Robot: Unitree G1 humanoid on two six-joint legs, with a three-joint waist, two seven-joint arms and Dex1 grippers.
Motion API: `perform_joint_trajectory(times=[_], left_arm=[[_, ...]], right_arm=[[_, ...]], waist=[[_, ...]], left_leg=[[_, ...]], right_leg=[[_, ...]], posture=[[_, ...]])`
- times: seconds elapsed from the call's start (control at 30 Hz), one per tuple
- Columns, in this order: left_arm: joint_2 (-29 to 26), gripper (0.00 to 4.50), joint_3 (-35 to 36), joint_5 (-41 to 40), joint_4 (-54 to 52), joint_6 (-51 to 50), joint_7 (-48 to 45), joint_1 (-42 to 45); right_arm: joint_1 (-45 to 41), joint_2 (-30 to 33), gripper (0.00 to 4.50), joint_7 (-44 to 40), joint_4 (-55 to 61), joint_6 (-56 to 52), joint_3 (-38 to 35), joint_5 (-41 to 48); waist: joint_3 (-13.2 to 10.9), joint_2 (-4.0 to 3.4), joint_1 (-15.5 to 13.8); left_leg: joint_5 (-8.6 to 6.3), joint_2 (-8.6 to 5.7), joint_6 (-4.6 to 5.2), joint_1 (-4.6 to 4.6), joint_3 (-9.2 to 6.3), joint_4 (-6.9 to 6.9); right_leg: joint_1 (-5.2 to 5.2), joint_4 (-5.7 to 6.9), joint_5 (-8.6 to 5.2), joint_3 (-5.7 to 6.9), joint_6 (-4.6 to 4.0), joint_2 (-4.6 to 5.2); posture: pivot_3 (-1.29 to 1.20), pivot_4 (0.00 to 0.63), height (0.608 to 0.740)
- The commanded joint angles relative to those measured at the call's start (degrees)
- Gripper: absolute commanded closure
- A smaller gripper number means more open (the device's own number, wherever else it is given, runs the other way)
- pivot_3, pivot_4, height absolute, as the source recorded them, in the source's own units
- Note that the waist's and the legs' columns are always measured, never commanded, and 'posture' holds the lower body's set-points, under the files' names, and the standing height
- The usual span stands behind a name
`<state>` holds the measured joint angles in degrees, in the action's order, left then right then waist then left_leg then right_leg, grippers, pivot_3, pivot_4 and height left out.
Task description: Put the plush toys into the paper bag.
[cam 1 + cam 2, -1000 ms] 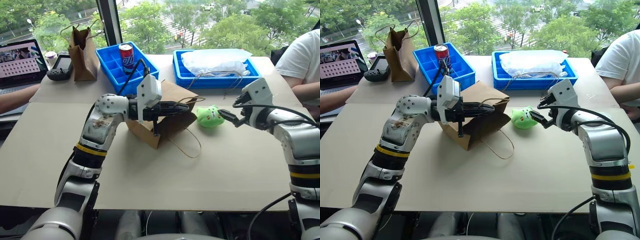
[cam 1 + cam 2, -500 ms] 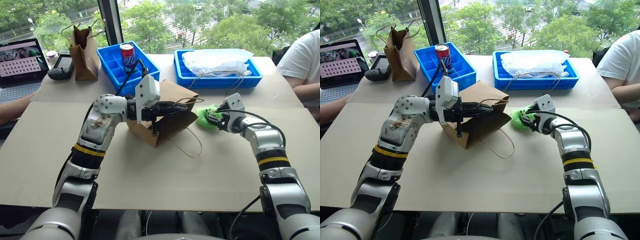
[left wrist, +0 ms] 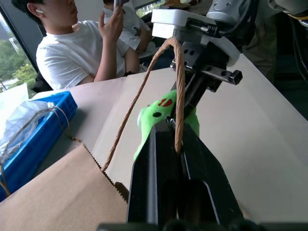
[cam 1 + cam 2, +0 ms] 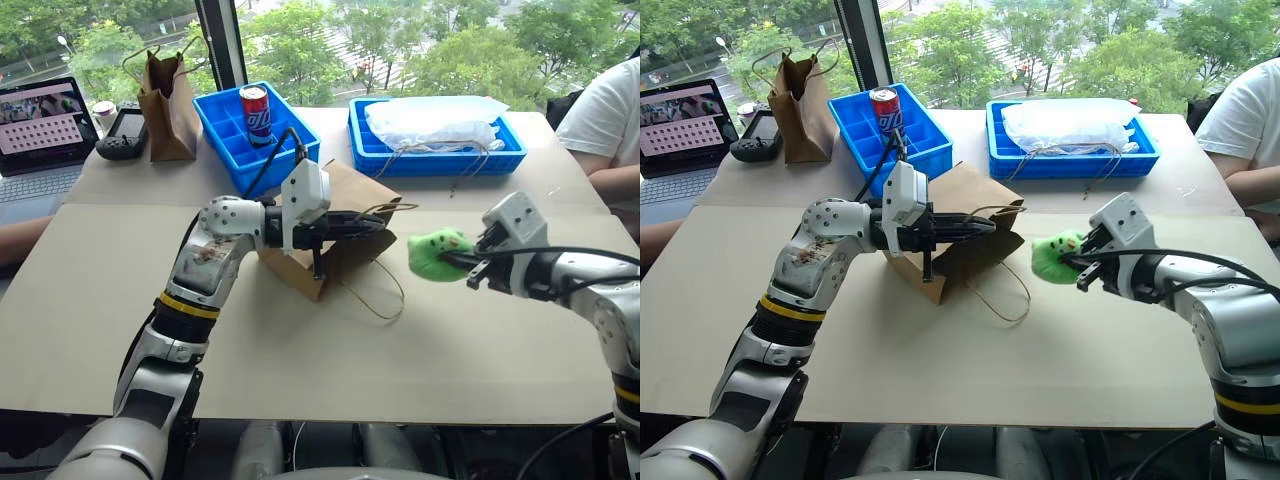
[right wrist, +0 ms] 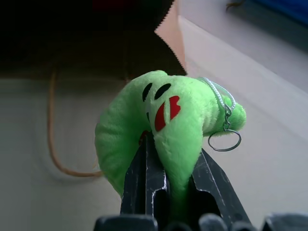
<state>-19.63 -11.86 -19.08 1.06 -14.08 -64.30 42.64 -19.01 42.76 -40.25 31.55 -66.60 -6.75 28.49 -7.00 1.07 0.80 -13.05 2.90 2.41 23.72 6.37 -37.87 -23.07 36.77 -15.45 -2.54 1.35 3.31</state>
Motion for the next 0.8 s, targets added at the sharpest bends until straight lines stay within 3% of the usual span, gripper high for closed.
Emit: perform_joint_trajectory(times=[0.03,0.3,0.37,0.43,0.7,0.8], left_arm=[[0.51,4.50,0.12,-0.44,-0.90,0.75,-0.17,1.80],[0.01,4.50,0.26,-1.03,-2.53,-0.50,-0.19,1.48],[-0.12,4.50,0.32,-0.97,-2.49,-0.57,-0.05,1.56],[-0.21,4.50,0.40,-0.91,-2.52,-0.59,0.04,1.58],[-0.82,4.50,0.94,-0.60,-1.73,0.07,-0.07,1.68],[-0.73,4.50,1.02,-0.38,-0.97,0.53,-0.10,2.03]], right_arm=[[-3.68,-7.34,4.44,6.13,0.43,-0.48,2.69,0.84],[-9.89,-20.61,4.44,13.26,-14.82,13.52,9.38,-6.22],[-10.40,-24.59,3.56,13.81,-17.89,16.28,7.69,-5.04],[-10.15,-26.59,3.01,13.38,-19.12,17.30,6.32,-3.70],[-3.91,-22.42,0.17,11.48,-12.31,15.13,1.78,-0.48],[-1.30,-19.96,0.03,11.84,-7.59,12.43,-2.01,2.53]], waist=[[0.00,0.00,0.09],[0.01,-0.03,-0.26],[0.01,-0.03,-0.16],[0.00,-0.03,-0.17],[0.00,-0.04,-0.63],[0.00,-0.04,-0.53]], left_leg=[[0.04,-0.05,0.04,0.00,0.00,0.00],[0.06,-0.08,0.03,0.08,0.00,0.01],[0.06,-0.07,0.03,0.12,0.02,0.02],[0.06,-0.07,0.03,0.13,0.01,0.02],[0.06,-0.07,0.03,0.14,0.02,0.03],[0.06,-0.06,0.03,0.14,0.01,0.03]], right_leg=[[-0.02,0.04,0.00,-0.03,0.01,0.02],[-0.09,0.05,0.00,0.04,0.01,0.02],[-0.13,0.03,0.00,0.04,0.01,0.01],[-0.14,0.02,0.00,0.04,0.01,0.01],[-0.09,-0.01,0.00,0.10,0.02,0.06],[-0.10,0.01,0.00,0.08,0.02,0.04]], posture=[[0.00,0.150,0.736],[0.00,0.150,0.736],[0.00,0.150,0.736],[0.00,0.150,0.736],[0.00,0.150,0.736],[0.00,0.150,0.736]])
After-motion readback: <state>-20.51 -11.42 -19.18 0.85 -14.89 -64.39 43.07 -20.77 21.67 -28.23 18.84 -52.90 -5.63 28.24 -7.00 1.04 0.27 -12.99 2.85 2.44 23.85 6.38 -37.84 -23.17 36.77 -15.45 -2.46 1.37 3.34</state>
